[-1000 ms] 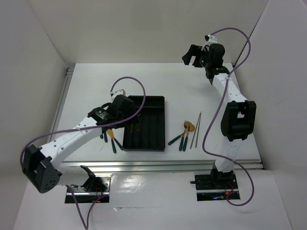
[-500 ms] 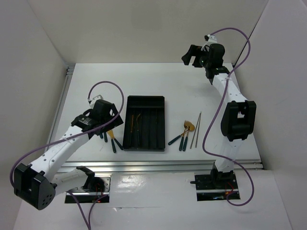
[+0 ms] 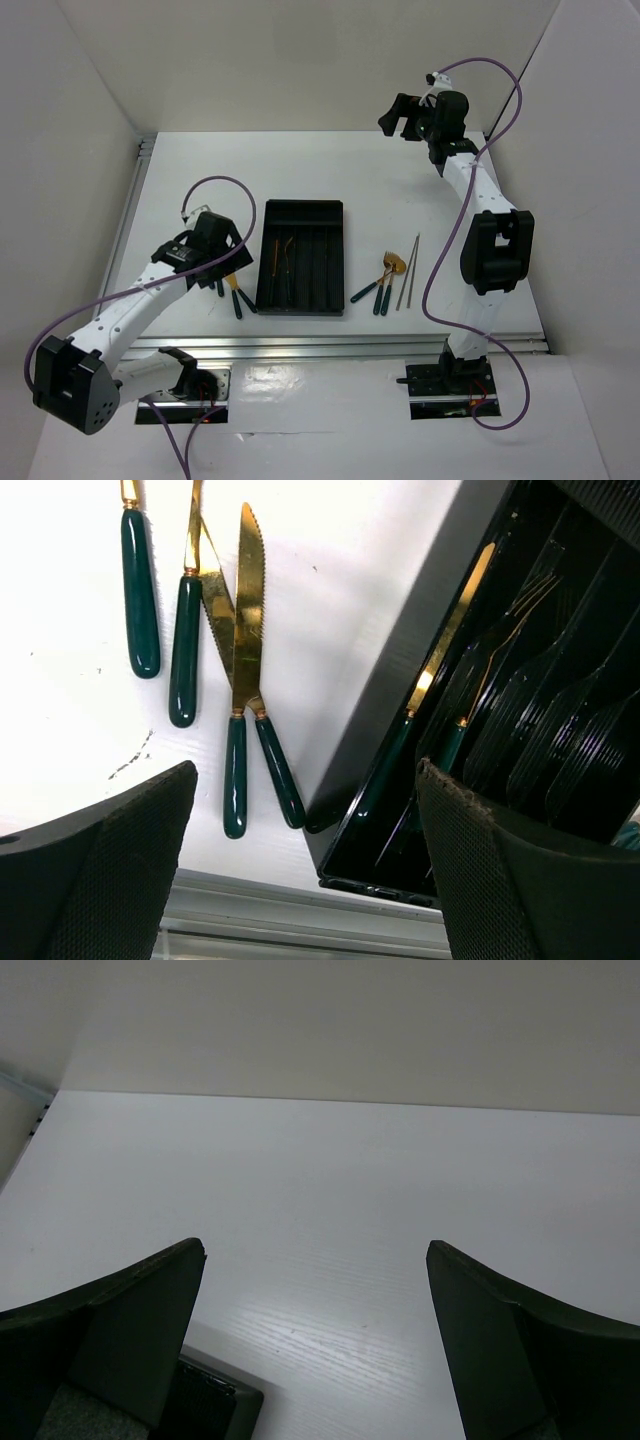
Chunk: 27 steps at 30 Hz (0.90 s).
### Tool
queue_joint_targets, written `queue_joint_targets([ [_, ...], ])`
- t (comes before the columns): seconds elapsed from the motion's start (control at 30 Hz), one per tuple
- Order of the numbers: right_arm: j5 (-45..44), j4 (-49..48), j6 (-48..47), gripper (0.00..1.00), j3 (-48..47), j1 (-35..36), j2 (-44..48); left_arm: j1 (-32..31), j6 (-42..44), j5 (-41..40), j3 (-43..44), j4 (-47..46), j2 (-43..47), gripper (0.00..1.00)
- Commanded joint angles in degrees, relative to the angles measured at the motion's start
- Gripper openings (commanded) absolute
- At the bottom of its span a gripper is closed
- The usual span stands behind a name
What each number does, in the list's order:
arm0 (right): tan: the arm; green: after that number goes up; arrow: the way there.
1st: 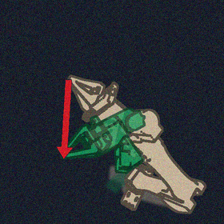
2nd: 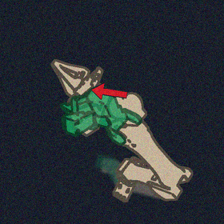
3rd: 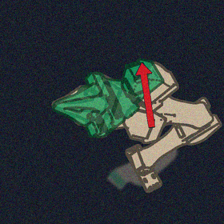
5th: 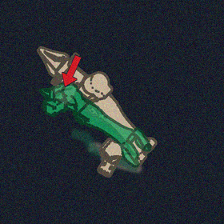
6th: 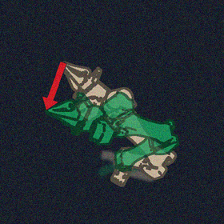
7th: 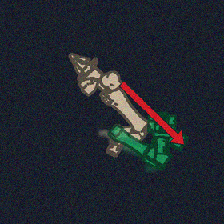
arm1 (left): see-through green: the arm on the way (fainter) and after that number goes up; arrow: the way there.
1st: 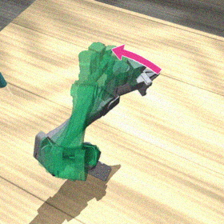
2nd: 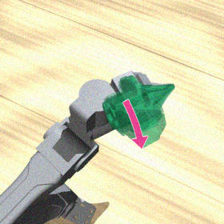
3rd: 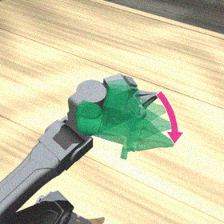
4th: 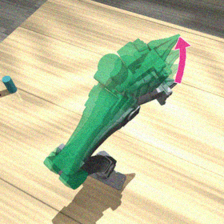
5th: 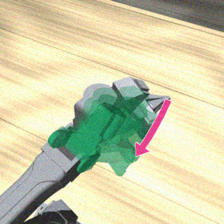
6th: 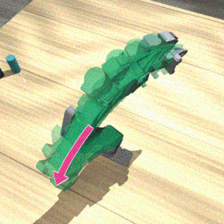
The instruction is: Sort the eating utensils into containers
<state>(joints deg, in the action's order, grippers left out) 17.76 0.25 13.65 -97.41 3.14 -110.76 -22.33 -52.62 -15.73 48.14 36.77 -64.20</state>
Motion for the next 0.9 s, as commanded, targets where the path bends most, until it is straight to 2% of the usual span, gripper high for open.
queue_joint_targets([
  [0.0,0.7,-1.39,0.06,1.0,-2.26,-0.32,1.95,0.88,0.77,0.61,-0.24,-1.44,0.57,0.95],
  [0.87,0.7,-1.39,0.06,1.0,-2.26,-0.32,1.95,3.61,1.29,2.28,-2.69,-3.38,-1.1,0.91],
])
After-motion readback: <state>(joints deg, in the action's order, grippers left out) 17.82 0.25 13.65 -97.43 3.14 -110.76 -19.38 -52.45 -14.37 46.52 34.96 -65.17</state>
